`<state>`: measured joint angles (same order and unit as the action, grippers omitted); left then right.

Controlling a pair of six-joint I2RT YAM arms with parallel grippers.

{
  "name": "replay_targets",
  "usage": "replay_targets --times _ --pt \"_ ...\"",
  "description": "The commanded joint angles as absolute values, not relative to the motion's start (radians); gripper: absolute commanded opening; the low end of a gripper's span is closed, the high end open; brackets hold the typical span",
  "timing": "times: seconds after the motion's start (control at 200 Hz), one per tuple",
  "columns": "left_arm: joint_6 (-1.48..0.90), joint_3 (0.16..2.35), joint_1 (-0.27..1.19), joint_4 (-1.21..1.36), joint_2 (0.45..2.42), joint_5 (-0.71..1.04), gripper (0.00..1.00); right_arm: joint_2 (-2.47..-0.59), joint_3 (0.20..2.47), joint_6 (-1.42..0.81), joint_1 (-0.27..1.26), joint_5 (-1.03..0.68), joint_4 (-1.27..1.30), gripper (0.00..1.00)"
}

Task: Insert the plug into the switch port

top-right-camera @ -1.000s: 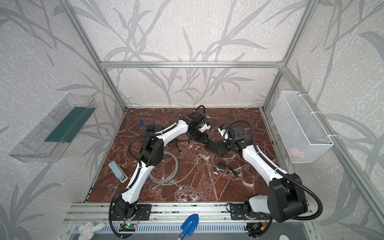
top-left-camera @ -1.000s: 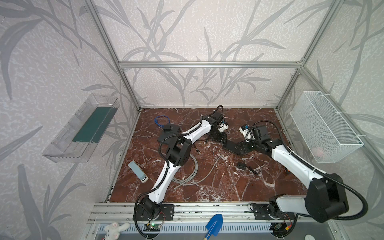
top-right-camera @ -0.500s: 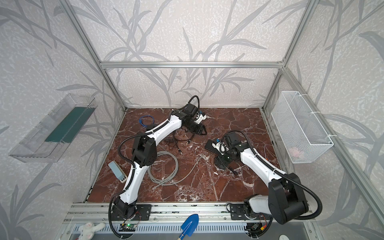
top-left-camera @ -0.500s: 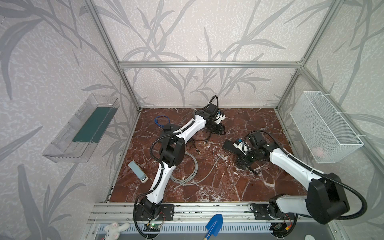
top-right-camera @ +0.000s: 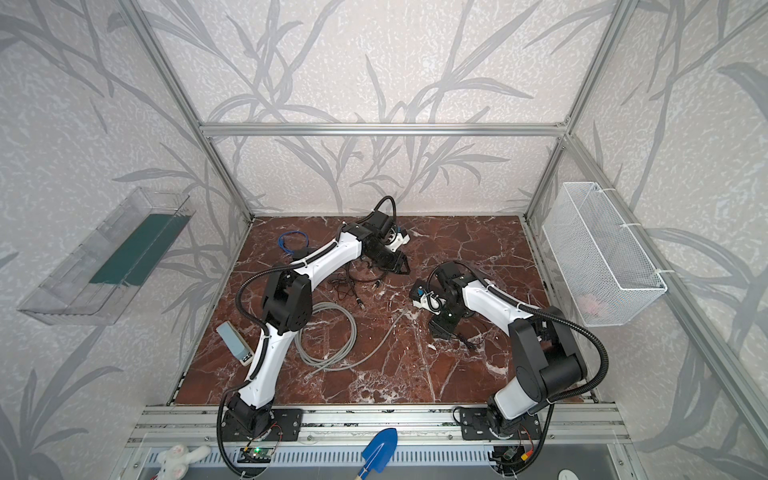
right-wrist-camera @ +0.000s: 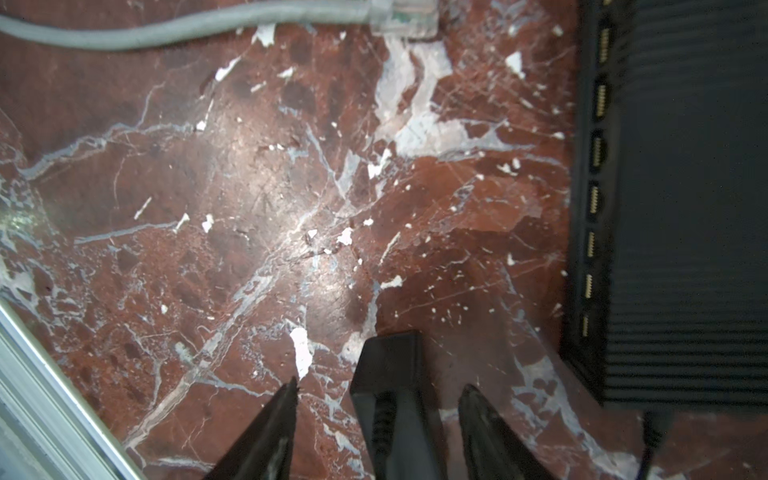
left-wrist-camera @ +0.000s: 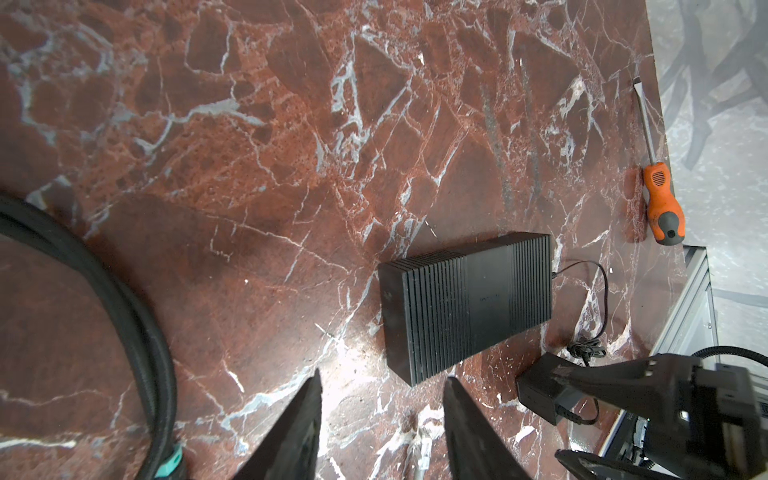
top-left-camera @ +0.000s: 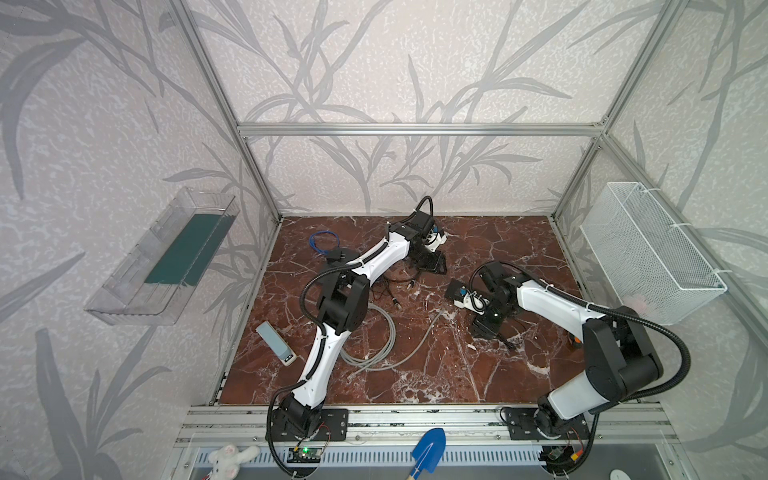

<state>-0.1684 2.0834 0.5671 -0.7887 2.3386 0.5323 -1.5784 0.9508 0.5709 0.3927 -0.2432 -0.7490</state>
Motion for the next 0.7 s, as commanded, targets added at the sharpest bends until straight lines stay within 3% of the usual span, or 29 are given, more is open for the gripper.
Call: replay_targets --times 0.0,0.065,0.2,0.515,0.695 --pt "-0.162 2.071 0.561 -0.787 2.277 0.532 0.49 -1.598 0.936 0.576 0.401 -0.195 -0.750 0.52" --pt "-0.165 2.068 0.560 -0.783 2.277 0.535 0.49 -1.614 0.930 0.570 0.401 -0.160 -0.720 0.39" --pt "-0.160 2.066 0.558 -0.789 2.274 0.545 0.48 -1.628 0.941 0.577 0.403 -0.137 -0.724 0.30" --pt "-0.165 2.072 0.557 -0.794 2.265 0.531 0.48 -1.476 1.052 0.456 0.315 -0.130 -0.630 0.24" --pt "-0.158 2.089 0.556 -0.813 2.267 0.528 0.48 -1.531 1.103 0.278 0.188 0.027 -0.471 0.23"
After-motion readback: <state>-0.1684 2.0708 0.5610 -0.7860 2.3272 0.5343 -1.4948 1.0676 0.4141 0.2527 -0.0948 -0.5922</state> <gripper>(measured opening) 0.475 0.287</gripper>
